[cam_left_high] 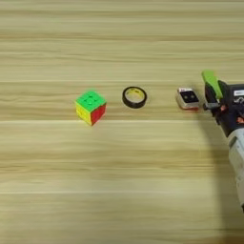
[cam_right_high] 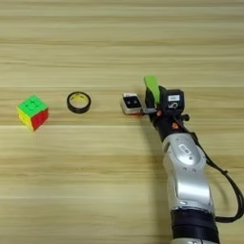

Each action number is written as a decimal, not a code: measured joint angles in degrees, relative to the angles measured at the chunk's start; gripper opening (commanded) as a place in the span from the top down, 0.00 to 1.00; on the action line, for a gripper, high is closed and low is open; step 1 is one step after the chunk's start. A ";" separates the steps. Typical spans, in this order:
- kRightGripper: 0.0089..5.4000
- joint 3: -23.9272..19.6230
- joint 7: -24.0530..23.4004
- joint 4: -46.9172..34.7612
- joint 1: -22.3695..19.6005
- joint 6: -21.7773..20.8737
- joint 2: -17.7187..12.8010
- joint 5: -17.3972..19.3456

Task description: Move the objects on the table

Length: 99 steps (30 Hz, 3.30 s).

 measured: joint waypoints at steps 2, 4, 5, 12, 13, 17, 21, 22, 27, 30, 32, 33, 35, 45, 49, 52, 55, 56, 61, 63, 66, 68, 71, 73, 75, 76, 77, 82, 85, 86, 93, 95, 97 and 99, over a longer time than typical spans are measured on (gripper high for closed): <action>0.75 2.20 0.92 -3.09 -0.08 1.90 0.17 -0.47; 0.75 4.99 1.82 -5.46 -0.69 3.31 0.87 -0.81; 0.75 6.27 2.41 -6.15 -1.22 4.01 1.14 -0.85; 0.75 14.21 4.91 -9.02 -4.36 8.50 4.85 -1.26; 0.75 15.14 4.99 -9.00 -4.86 8.66 5.57 -1.35; 0.75 19.91 6.14 -6.84 -6.69 9.70 9.28 -2.16; 0.75 23.92 7.66 -4.96 -7.14 9.96 11.72 -2.96; 0.75 24.48 7.92 -4.73 -7.15 10.07 12.10 -3.01; 0.75 27.23 9.25 -2.95 -7.16 10.54 13.85 -3.40; 0.75 28.06 9.77 -2.04 -7.14 10.54 14.15 -3.80; 0.75 28.43 9.88 -1.59 -7.09 10.52 14.42 -4.27; 0.75 28.54 9.92 -1.30 -7.09 10.50 14.51 -4.37; 0.75 28.77 10.01 -0.48 -7.07 10.46 14.59 -4.57; 0.70 28.74 9.99 1.72 -7.09 8.68 15.36 -4.94; 0.61 28.72 9.96 2.69 -7.09 8.42 15.43 -5.24; 0.56 28.69 9.86 2.99 -7.09 8.37 15.43 -5.56; 0.50 28.71 9.75 3.02 -7.09 8.17 15.43 -5.99; 0.49 28.75 9.71 3.01 -7.09 8.01 15.43 -6.27; 0.38 28.76 9.50 2.17 -6.86 6.81 15.41 -7.18; 0.35 28.71 9.32 1.43 -6.77 6.02 15.40 -7.35; 0.31 28.58 8.78 0.26 -6.50 5.64 15.40 -7.41; 0.26 28.48 8.50 -0.31 -6.21 5.45 15.39 -7.51; 0.20 28.20 8.35 -1.07 -6.11 5.19 15.38 -7.51; 0.18 27.88 7.66 -1.82 -5.79 4.51 15.38 -7.60; 0.13 26.79 6.03 -2.25 -5.68 3.44 15.39 -7.88; 0.11 26.03 5.09 -2.24 -5.69 2.89 15.36 -8.09; 0.09 25.29 4.24 -2.10 -5.69 2.36 15.27 -8.35; 0.00 19.96 -1.97 1.81 -6.42 -0.57 15.18 -8.94; 0.00 17.38 -4.83 4.86 -7.65 -1.06 14.99 -9.03; 0.00 16.99 -5.35 5.71 -8.05 -1.34 14.99 -9.08; 0.00 16.16 -4.66 11.39 -10.10 -1.47 15.25 -7.80; 0.00 16.06 -3.86 12.30 -10.46 -1.46 15.24 -7.43; 0.00 16.09 -2.60 14.41 -10.86 -1.46 15.16 -7.12; 0.00 15.92 -2.27 16.05 -11.34 -1.47 15.17 -6.93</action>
